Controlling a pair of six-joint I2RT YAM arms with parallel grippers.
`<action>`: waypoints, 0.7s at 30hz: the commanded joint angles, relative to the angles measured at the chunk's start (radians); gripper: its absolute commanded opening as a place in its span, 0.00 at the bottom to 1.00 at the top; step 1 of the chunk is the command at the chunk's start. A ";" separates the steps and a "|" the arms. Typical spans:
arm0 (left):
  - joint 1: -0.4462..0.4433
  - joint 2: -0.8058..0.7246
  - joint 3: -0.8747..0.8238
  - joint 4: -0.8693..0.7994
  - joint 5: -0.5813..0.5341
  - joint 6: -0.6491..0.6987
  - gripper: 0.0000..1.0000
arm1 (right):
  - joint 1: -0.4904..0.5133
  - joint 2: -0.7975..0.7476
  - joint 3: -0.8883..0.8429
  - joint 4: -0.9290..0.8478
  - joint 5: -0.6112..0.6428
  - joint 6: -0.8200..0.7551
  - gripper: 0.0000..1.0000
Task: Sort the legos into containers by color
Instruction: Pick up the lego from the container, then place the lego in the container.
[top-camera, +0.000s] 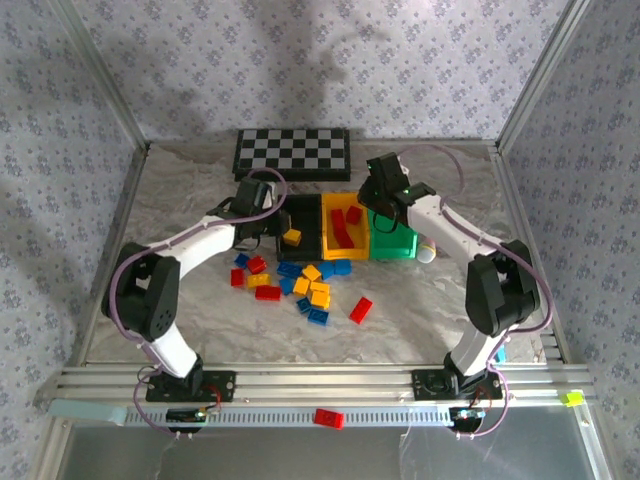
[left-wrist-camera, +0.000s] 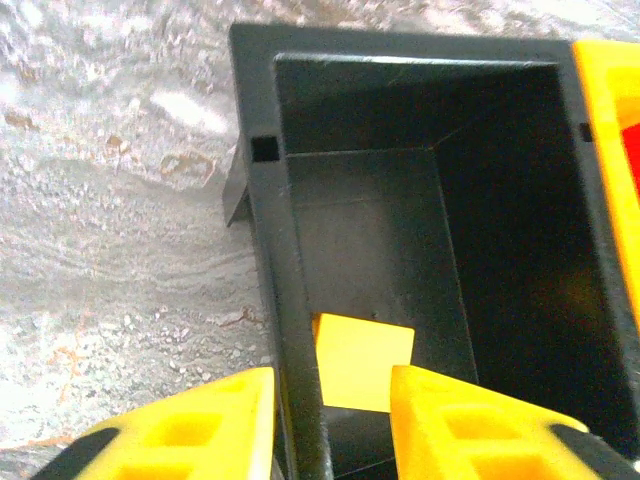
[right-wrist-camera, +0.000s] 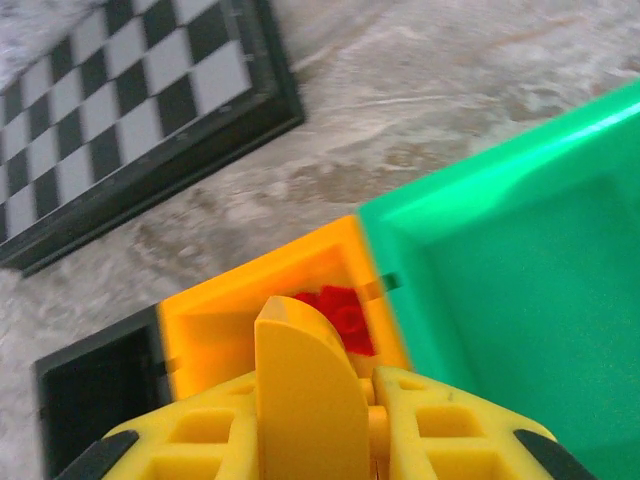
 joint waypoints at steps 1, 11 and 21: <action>-0.005 -0.073 0.027 -0.021 -0.041 0.000 0.42 | 0.064 -0.007 0.082 -0.054 -0.041 -0.109 0.24; 0.056 -0.246 -0.090 -0.030 -0.074 -0.068 0.48 | 0.225 0.210 0.231 -0.059 -0.062 -0.175 0.25; 0.106 -0.478 -0.336 -0.074 -0.081 -0.068 0.52 | 0.276 0.350 0.405 -0.156 -0.017 -0.256 0.52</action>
